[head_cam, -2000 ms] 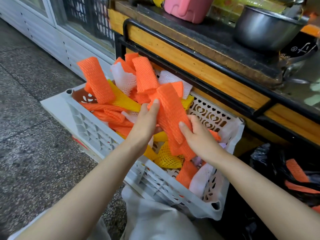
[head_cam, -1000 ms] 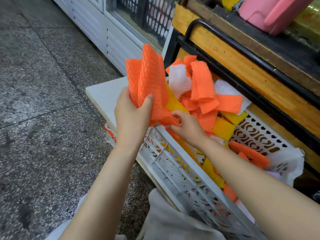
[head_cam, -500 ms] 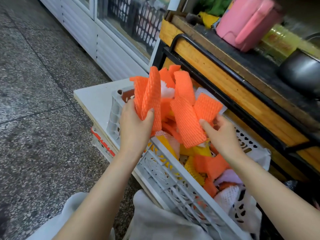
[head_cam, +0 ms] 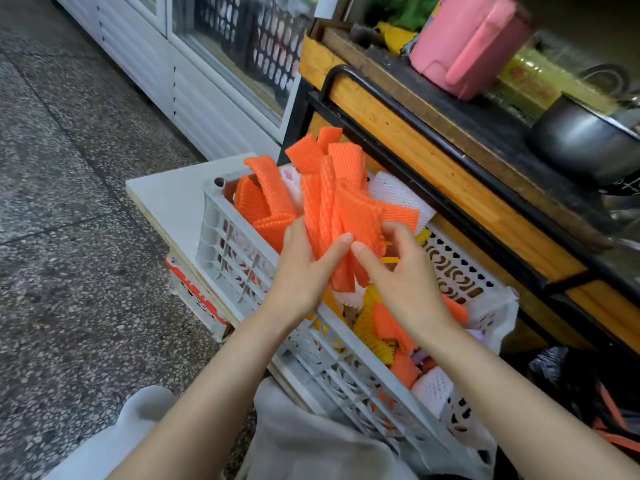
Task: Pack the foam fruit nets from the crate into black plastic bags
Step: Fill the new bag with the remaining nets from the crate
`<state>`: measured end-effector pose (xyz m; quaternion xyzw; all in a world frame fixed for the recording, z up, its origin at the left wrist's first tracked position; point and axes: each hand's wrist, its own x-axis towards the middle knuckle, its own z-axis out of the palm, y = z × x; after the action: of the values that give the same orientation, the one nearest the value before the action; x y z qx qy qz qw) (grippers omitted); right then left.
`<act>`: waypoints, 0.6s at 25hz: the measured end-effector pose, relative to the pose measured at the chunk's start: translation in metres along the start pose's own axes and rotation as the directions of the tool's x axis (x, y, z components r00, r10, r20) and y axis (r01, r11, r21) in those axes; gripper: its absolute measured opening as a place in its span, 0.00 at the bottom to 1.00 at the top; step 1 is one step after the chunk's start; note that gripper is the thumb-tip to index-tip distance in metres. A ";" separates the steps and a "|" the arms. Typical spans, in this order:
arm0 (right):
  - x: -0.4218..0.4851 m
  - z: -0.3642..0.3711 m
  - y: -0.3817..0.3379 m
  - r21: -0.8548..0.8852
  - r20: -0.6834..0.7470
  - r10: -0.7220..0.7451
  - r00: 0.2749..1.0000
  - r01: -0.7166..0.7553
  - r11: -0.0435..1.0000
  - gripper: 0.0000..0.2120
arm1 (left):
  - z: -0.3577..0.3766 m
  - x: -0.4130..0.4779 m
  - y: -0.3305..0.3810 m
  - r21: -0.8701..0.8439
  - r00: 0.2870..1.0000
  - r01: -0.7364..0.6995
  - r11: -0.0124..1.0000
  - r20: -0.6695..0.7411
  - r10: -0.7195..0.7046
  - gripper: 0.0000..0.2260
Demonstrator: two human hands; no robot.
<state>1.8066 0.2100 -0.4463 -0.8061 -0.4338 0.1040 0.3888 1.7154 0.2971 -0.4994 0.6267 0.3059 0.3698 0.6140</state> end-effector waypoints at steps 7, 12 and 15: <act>0.002 -0.030 0.011 0.080 -0.186 0.066 0.980 -0.052 0.995 0.10 | -0.002 0.002 0.004 -0.025 0.993 0.106 0.994 -0.057 -0.108 0.12; -0.017 -0.032 0.033 -0.129 -0.224 -0.092 0.970 0.064 0.990 0.12 | 0.009 -0.005 0.005 -0.054 0.992 0.093 0.994 0.095 -0.088 0.12; -0.024 -0.029 0.041 -0.200 -0.080 -0.141 0.987 0.123 0.972 0.15 | 0.013 -0.008 0.009 -0.242 0.971 0.193 0.951 0.186 -0.150 0.09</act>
<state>1.8316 0.1626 -0.4604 -0.8135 -0.4758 -0.0027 0.3343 1.7218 0.2829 -0.4908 0.5409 0.2568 0.2983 0.7433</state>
